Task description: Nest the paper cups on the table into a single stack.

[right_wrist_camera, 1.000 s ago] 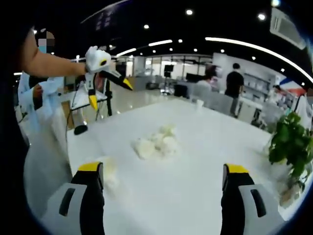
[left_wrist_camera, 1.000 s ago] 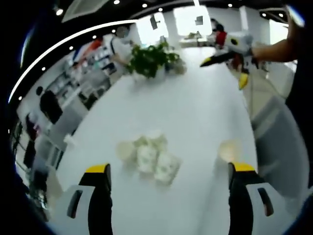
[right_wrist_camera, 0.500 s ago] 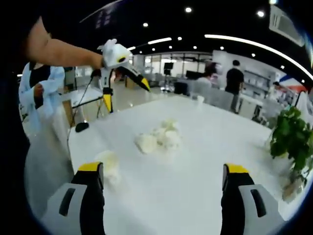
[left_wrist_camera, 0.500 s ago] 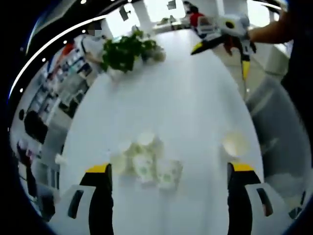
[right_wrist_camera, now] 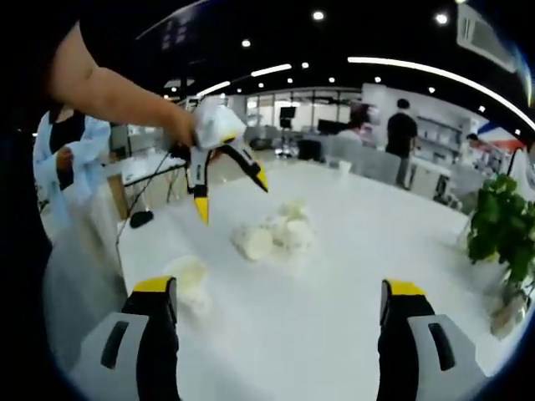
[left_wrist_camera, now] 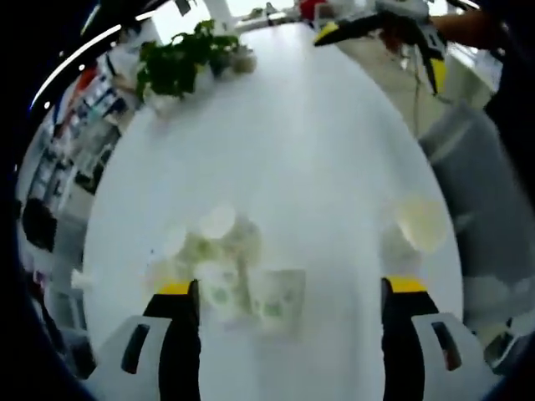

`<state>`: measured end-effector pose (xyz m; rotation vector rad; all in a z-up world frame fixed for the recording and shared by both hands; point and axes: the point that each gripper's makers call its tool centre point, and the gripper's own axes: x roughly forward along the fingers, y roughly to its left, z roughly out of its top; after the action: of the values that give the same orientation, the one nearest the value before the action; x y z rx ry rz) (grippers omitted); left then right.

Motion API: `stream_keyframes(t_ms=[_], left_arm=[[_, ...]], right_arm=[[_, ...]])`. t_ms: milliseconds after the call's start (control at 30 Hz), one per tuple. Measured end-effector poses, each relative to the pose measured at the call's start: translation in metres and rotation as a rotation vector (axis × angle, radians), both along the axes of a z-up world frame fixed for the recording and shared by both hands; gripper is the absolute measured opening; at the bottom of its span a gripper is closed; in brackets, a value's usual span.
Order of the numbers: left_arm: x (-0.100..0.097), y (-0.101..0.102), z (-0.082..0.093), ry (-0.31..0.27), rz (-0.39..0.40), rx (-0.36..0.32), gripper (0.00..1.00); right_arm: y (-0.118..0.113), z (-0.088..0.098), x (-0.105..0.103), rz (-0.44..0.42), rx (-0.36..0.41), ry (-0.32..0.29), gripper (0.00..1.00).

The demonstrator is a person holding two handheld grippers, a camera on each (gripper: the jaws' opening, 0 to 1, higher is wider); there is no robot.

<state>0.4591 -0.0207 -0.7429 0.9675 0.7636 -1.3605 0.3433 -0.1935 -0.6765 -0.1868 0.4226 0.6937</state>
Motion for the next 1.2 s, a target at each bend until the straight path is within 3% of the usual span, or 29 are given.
stream_keyframes(t_ms=[100,233,900,1200], left_arm=[[0.002,-0.004,-0.009,0.015,0.01,-0.012,0.8],[0.002,-0.005,-0.024,0.017,-0.003,0.015,0.81],[0.018,-0.01,-0.08,0.046,0.049,0.066,0.51],[0.012,-0.01,-0.102,0.036,0.001,0.128,0.5]], right_arm=[[0.0,-0.004,-0.001,-0.003,0.004,0.01,1.0],[0.002,-0.007,-0.003,0.001,0.005,0.017,1.0],[-0.003,-0.015,-0.006,-0.009,0.014,0.043,1.0],[-0.006,-0.017,-0.007,-0.015,0.017,0.056,1.0]])
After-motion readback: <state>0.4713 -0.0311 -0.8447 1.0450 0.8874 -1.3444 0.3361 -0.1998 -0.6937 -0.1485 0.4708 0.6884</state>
